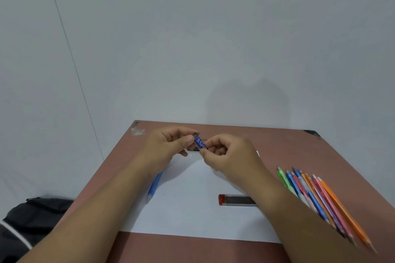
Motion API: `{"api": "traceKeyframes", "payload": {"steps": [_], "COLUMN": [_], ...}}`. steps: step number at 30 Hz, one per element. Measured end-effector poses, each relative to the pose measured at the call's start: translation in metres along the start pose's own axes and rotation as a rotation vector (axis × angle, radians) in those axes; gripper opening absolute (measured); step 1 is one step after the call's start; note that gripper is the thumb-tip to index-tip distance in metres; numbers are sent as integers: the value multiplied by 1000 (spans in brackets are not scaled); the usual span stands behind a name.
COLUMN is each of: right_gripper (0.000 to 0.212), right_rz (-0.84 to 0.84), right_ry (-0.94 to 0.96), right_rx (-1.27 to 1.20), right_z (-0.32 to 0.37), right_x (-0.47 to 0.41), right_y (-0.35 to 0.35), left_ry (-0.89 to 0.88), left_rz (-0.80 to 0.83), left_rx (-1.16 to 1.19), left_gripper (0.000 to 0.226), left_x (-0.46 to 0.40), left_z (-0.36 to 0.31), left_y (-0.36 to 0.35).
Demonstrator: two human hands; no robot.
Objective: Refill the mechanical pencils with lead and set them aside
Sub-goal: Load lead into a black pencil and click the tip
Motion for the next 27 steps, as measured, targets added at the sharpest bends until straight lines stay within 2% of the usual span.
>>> {"api": "traceKeyframes", "payload": {"steps": [14, 19, 22, 25, 27], "right_gripper": [8, 15, 22, 33, 33], "right_rz": [-21, -41, -51, -86, -89], "right_ry": [70, 114, 184, 203, 214], "right_rx": [33, 59, 176, 241, 291], "right_z": [1, 3, 4, 4, 5], "right_x": [0, 0, 1, 2, 2], "right_y": [3, 3, 3, 3, 3], "left_ry": [6, -14, -11, 12, 36], "left_rz": [-26, -47, -93, -137, -149], "left_rx": [69, 74, 92, 63, 69], "left_gripper": [8, 7, 5, 16, 19], "left_x": [-1, 0, 1, 1, 1], "left_z": [-5, -7, -8, -9, -10], "left_y": [-3, -4, -5, -5, -5]}}
Point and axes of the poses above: each hand's wrist, its own x-axis away from the middle knuckle, its own y-axis out of the back of the hand, z = x × y, the point moved 2 cm from there along -x, towards the middle knuckle, and after that the axes turned 6 degrees about z, right-handed, at the moved point
